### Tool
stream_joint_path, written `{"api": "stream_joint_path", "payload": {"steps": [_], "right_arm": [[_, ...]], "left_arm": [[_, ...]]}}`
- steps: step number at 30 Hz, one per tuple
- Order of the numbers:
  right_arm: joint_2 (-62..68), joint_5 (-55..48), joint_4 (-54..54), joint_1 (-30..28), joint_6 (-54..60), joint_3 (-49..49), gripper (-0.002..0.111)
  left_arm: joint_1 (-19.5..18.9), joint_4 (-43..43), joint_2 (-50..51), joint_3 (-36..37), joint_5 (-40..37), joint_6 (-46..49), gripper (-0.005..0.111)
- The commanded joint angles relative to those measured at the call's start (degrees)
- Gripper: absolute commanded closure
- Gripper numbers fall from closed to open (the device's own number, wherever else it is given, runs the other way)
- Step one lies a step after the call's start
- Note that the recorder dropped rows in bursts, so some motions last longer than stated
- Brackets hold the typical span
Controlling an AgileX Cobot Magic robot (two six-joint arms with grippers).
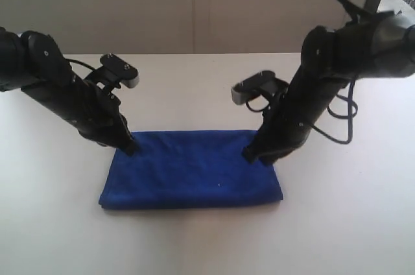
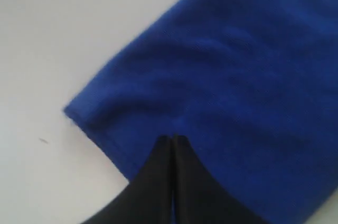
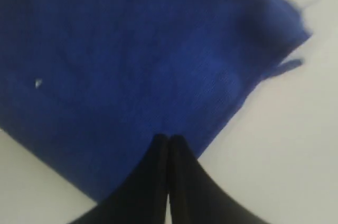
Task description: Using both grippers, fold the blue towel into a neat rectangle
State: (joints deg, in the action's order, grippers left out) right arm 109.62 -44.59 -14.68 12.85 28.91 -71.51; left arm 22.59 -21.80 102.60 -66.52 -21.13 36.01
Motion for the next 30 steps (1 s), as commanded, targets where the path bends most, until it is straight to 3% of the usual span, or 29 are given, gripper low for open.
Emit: {"api": "stream_joint_path", "payload": {"steps": [1, 19, 25, 30], "right_arm": [[-1.1, 2.6, -0.9, 1.8, -0.6, 5.2, 0.108], [-0.9, 9.6, 0.0, 2.7, -1.1, 11.0, 0.108], [-1.7, 10.4, 0.0, 2.7, -1.1, 11.0, 0.108], [-8.9, 10.5, 0.2, 2.7, -1.2, 11.0, 0.108]], "left_arm": [[0.0, -6.9, 0.0, 4.5, -1.9, 5.2, 0.107], [2.7, -8.2, 0.2, 8.7, -2.5, 6.2, 0.107], [2.7, -7.0, 1.5, 12.8, 3.6, 6.3, 0.107], [2.7, -6.5, -5.4, 10.2, 0.2, 6.0, 0.107]]}}
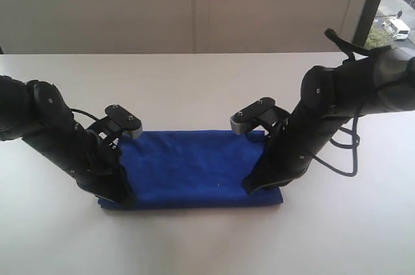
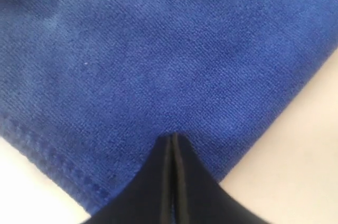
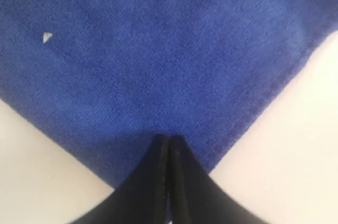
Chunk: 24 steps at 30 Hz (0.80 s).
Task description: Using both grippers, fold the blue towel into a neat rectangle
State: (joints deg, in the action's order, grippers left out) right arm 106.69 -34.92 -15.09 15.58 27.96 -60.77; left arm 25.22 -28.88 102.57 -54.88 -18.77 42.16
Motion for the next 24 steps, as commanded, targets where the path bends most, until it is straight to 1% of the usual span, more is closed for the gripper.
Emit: {"api": "stream_joint_path", "payload": {"steps": [1, 3, 6, 9, 13, 15, 17, 18, 21, 24], "right_arm": [[-8.6, 1.1, 0.8, 0.0, -0.3, 0.3, 0.108], [-14.7, 2.1, 1.4, -0.2, -1.8, 0.3, 0.108], [-24.8, 2.9, 5.9, -0.2, -7.4, 0.3, 0.108], [-35.9, 2.1, 12.2, -0.2, -14.4, 1.3, 0.108], [-53.8, 5.1, 19.0, -0.2, -23.8, 8.2, 0.108], [-61.8, 7.2, 19.2, -0.2, -27.3, 13.0, 0.108], [-69.3, 9.7, 19.2, -0.2, -29.9, 19.1, 0.108], [-73.1, 10.9, 19.2, -0.2, -31.3, 22.3, 0.108], [-81.5, 14.3, 19.2, -0.2, -35.5, 31.5, 0.108], [-85.1, 18.3, 19.1, -0.2, -38.8, 40.7, 0.108]], "left_arm": [[0.1, 0.6, -7.9, -2.4, -2.4, -0.2, 0.107], [0.1, 0.6, -13.5, -3.4, -2.4, -0.9, 0.107], [0.1, 0.6, -23.4, -3.4, 1.5, -4.4, 0.107], [0.1, 0.6, -35.9, 0.4, 7.1, -5.1, 0.107], [0.1, -3.2, -53.7, 9.3, 11.2, -5.1, 0.107], [0.1, -5.6, -62.9, 14.8, 11.6, -5.8, 0.107], [0.1, -6.8, -69.3, 19.3, 11.6, -7.6, 0.107], [0.1, -7.1, -73.6, 23.0, 11.6, -8.8, 0.107], [0.1, -7.1, -81.6, 31.8, 11.9, -11.0, 0.107], [0.1, -7.1, -86.9, 41.5, 13.5, -13.4, 0.107]]}}
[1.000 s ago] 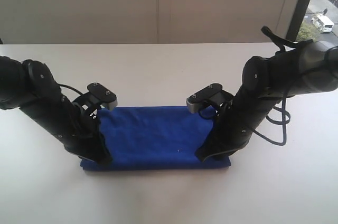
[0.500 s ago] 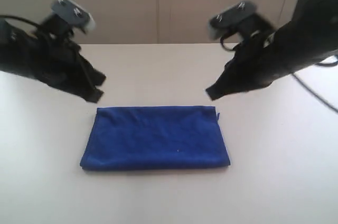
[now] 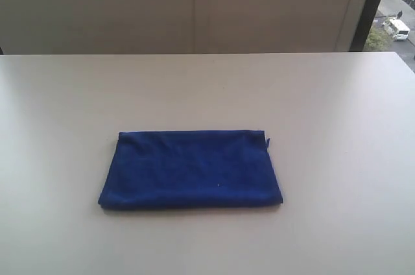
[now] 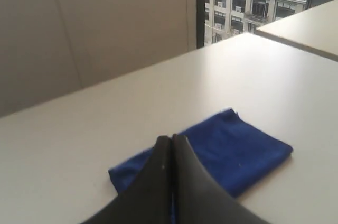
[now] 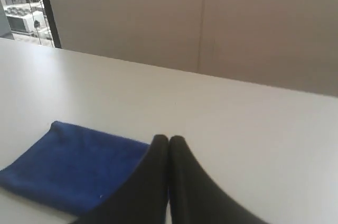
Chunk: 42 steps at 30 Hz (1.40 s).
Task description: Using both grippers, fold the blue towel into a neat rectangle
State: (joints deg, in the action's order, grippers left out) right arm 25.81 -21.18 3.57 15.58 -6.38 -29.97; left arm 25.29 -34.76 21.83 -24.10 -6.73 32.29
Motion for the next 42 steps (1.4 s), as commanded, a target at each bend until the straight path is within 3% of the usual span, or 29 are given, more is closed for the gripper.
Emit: {"api": "stream_joint_path", "payload": {"steps": [1, 6, 9, 12, 42], "right_arm": [[-4.4, 6.5, 0.1, -0.2, -4.9, 13.0, 0.108], [-4.2, 20.6, -1.5, -0.2, -6.3, 25.4, 0.108], [-4.0, 24.8, -1.4, -0.2, 0.0, 30.0, 0.108], [-3.7, 20.4, -1.4, -0.2, 3.5, 30.0, 0.108], [-7.2, 20.8, -2.5, -0.9, -0.4, 30.0, 0.108]], "left_arm": [[0.0, -1.3, -7.0, 13.2, 2.8, -4.9, 0.107], [0.0, -2.6, -8.5, 24.1, 11.1, -10.0, 0.107], [0.0, -2.0, -8.5, 24.1, 7.9, -9.0, 0.107], [0.0, -2.0, -8.5, 24.1, 7.6, -7.7, 0.107], [0.0, -2.0, -8.5, 24.1, 6.7, -6.4, 0.107]]}}
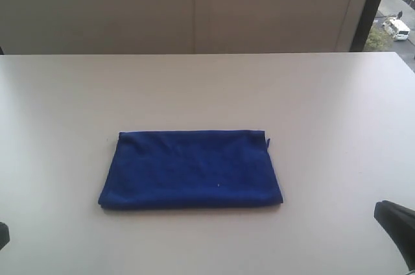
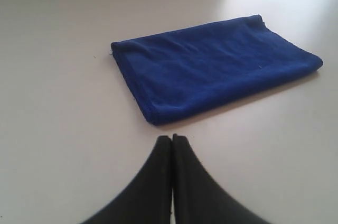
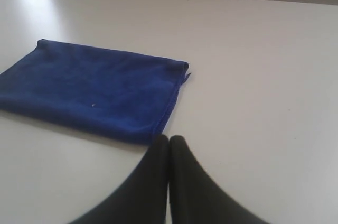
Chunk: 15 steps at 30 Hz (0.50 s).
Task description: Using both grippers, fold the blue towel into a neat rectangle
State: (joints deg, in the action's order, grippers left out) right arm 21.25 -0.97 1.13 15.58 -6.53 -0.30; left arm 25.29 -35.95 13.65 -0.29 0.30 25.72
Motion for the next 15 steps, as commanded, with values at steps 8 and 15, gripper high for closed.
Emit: {"api": "stream_joint_path", "payload": {"steps": [8, 15], "right_arm": [[-11.2, 0.6, -0.1, -7.7, -0.2, 0.3, 0.108], [-15.3, 0.6, -0.1, -7.7, -0.2, 0.3, 0.108]], "left_arm": [[0.0, -0.8, -0.3, 0.3, -0.3, 0.2, 0.107], [0.0, -0.8, -0.3, 0.3, -0.3, 0.2, 0.107]]}}
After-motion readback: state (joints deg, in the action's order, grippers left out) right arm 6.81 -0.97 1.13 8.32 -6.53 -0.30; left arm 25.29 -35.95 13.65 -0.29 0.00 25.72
